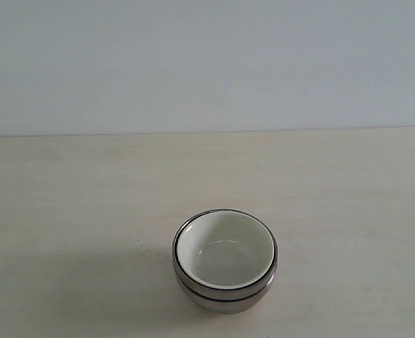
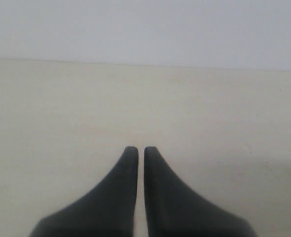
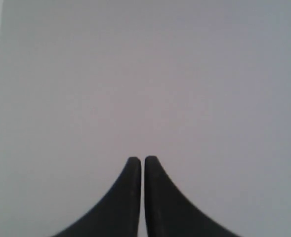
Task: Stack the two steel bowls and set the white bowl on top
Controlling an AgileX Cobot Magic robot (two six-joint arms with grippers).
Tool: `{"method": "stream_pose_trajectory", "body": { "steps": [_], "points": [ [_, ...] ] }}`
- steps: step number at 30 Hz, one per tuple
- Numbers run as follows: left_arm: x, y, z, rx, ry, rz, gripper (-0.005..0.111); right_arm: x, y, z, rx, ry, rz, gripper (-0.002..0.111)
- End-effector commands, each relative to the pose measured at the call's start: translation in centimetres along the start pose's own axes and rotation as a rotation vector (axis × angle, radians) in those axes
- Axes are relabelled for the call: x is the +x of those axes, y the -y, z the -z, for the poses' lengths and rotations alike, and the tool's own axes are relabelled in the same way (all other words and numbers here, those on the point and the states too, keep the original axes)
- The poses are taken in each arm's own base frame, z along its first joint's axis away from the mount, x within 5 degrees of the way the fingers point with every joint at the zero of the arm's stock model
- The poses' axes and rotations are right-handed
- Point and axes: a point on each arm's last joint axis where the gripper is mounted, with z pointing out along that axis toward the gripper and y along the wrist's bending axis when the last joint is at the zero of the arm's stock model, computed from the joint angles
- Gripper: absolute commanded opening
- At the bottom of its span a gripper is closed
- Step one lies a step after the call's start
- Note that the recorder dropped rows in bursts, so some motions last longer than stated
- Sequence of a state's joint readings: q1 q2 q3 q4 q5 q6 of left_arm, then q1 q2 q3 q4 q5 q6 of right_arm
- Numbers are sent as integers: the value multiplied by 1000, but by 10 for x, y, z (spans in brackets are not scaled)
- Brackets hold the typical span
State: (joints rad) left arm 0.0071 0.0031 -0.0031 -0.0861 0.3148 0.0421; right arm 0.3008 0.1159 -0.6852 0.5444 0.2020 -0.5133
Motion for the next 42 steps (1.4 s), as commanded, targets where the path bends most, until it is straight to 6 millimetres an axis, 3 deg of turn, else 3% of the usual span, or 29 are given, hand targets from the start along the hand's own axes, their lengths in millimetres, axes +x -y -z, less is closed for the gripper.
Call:
{"method": "stream_pose_trajectory", "body": {
  "steps": [1,12,24,35,39,42],
  "points": [
    [0,0,0,5,7,4,4,0,-10,17,106,-2,84,0],
    [0,0,0,5,7,4,4,14,-9,22,104,-14,88,0],
    [0,0,0,5,7,4,4,91,7,13,190,-134,-113,0],
    [0,0,0,5,7,4,4,176,18,25,286,-288,-182,0],
    [0,0,0,5,7,4,4,200,20,32,308,-344,-181,0],
    [0,0,0,5,7,4,4,201,19,33,288,-371,-126,0]
  ]
}}
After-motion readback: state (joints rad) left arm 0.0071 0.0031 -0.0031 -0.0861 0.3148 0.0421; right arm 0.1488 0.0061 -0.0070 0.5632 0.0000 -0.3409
